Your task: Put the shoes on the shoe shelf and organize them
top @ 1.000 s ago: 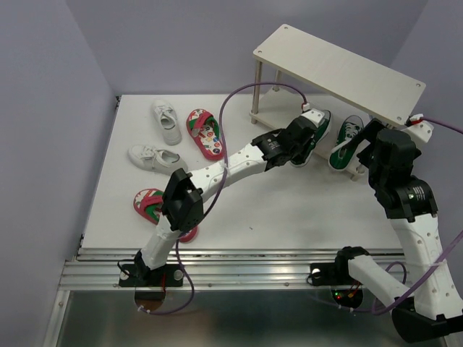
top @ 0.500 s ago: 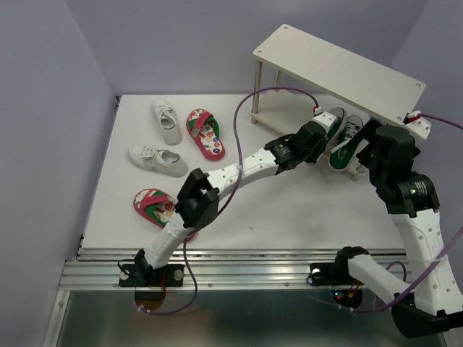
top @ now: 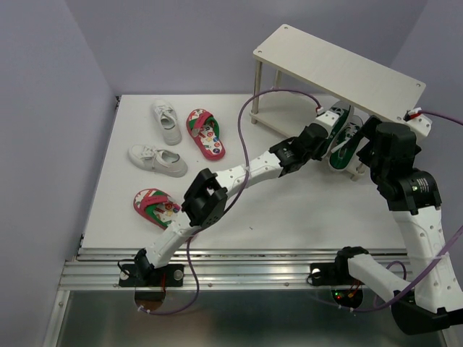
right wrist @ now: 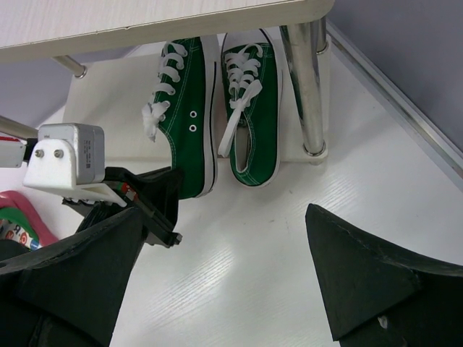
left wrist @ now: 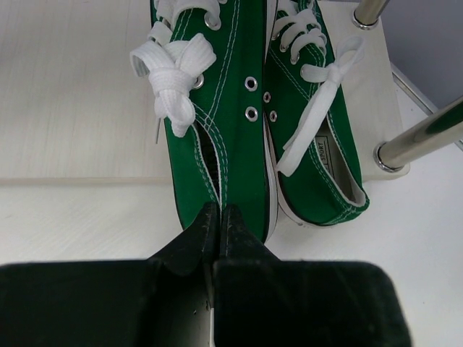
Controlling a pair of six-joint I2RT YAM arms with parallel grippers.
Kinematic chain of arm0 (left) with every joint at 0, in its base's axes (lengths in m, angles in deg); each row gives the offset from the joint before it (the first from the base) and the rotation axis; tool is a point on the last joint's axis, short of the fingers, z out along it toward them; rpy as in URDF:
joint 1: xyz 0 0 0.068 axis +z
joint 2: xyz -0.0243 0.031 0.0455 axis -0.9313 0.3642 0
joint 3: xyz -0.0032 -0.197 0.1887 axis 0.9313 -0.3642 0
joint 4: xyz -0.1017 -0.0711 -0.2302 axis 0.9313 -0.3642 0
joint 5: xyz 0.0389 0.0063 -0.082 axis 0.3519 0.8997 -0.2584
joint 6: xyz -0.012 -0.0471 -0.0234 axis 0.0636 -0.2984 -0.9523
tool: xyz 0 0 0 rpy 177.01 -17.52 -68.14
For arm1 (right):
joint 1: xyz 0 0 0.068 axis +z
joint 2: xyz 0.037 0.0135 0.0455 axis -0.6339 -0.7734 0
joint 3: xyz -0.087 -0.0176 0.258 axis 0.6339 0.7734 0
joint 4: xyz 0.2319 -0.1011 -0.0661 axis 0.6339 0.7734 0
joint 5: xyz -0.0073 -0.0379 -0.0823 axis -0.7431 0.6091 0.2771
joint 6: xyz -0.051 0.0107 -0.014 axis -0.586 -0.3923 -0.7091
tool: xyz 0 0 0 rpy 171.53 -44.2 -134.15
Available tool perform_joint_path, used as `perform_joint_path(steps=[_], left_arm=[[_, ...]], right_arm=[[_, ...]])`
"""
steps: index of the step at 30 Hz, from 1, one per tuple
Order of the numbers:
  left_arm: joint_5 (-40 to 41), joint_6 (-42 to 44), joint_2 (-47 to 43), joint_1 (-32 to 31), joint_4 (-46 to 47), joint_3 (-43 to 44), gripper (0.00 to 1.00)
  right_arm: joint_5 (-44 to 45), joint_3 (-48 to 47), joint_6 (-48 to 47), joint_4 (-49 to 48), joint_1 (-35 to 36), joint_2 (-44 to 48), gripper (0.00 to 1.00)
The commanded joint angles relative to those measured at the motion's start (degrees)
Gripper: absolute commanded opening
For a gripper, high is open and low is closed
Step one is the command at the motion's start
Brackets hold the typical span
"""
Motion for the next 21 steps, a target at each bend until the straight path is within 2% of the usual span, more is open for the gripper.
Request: perform_joint_path(steps=[1,10,18,19,20,21], left_arm=[[1.6,1.0,-1.2,0.3,12.1,5.3,0.0],[3.8,3.3,2.4,1.6,16.2,6.8,0.0],[-0.8,3.5,3.4,1.6,16.1,7.5,0.01],[-1.1,3.5,3.4,1.6,16.0,7.5,0.28],[-1.1,3.6,3.3,1.6,15.8,7.5,0.46],[-1.7,3.8,3.2,1.6,15.3,7.6,0.57]], right_arm=[[-0.6,-3.0,0.1,0.3,-0.4,0.2,1.0],[-2.9,-4.8,-0.5,1.9,-0.4,-1.1,1.0],[-3.9,-4.6,-0.4,0.4,-0.4,-1.2,1.0],[-3.9,-4.6,-0.5,0.4,-0.4,-1.3,1.0],[-4.2,-4.6,-0.5,0.4,-0.4,-1.4,1.0],[-4.3,-4.3,-0.4,0.4,-0.4,-1.6,1.0]])
